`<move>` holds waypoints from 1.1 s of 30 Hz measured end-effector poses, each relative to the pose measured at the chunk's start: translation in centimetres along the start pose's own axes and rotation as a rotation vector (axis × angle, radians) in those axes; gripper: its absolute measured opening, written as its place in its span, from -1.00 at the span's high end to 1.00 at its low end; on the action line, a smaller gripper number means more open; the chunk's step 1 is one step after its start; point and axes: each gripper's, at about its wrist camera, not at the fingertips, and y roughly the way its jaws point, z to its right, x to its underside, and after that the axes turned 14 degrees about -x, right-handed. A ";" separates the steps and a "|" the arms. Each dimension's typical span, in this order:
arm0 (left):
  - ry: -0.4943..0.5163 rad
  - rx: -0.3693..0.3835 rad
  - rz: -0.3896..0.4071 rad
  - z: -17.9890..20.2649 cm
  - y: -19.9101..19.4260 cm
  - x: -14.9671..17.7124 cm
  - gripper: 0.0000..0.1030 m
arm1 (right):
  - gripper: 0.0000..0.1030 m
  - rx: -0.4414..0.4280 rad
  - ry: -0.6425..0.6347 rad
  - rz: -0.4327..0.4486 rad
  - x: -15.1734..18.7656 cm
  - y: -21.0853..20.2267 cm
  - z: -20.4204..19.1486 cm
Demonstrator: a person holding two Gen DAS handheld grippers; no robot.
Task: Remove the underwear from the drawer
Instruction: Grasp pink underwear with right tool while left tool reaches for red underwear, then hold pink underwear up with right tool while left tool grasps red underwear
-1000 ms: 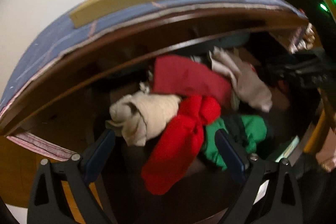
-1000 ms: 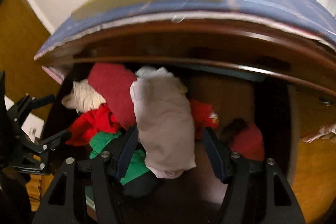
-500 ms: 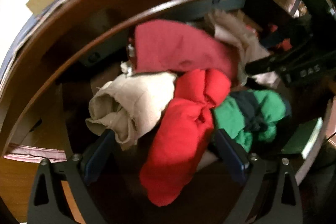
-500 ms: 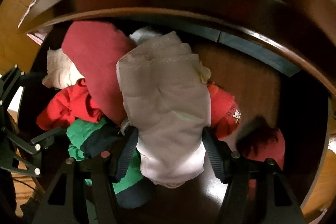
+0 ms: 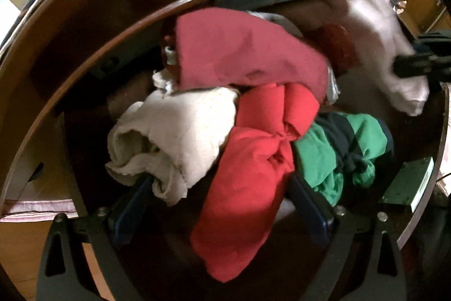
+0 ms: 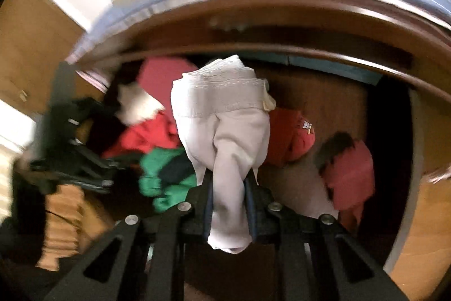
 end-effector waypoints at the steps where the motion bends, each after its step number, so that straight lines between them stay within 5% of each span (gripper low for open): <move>1: 0.006 -0.010 -0.007 0.1 0.2 -0.1 -0.87 | 0.58 -0.027 0.013 0.029 0.3 -0.9 -0.1; 8: 0.057 -0.034 -0.035 1.2 1.0 -0.8 -0.63 | 0.58 -0.133 0.024 0.130 1.4 -4.8 -0.6; 10: 0.054 -0.010 -0.044 1.9 1.1 -1.0 -0.22 | 0.58 -0.168 0.041 0.149 0.9 -5.5 -1.2; 15: -0.046 0.016 0.002 2.2 -0.5 -0.3 0.08 | 0.58 -0.225 0.045 0.215 0.3 -6.8 -1.9; 19: -0.147 0.138 0.028 0.8 -1.7 1.0 0.11 | 0.58 -0.249 0.042 0.259 0.0 -7.7 -2.2; 24: -0.225 0.191 0.090 -0.4 -3.4 2.5 0.15 | 0.58 -0.282 0.059 0.312 0.0 -8.0 -2.3; 29: -0.213 0.204 0.134 -2.0 -5.5 3.9 0.21 | 0.58 -0.294 0.068 0.337 0.2 -8.1 -1.7; 33: -0.153 0.254 0.181 -3.4 -7.9 3.7 0.47 | 0.57 -0.303 0.058 0.334 -0.4 -7.3 -1.7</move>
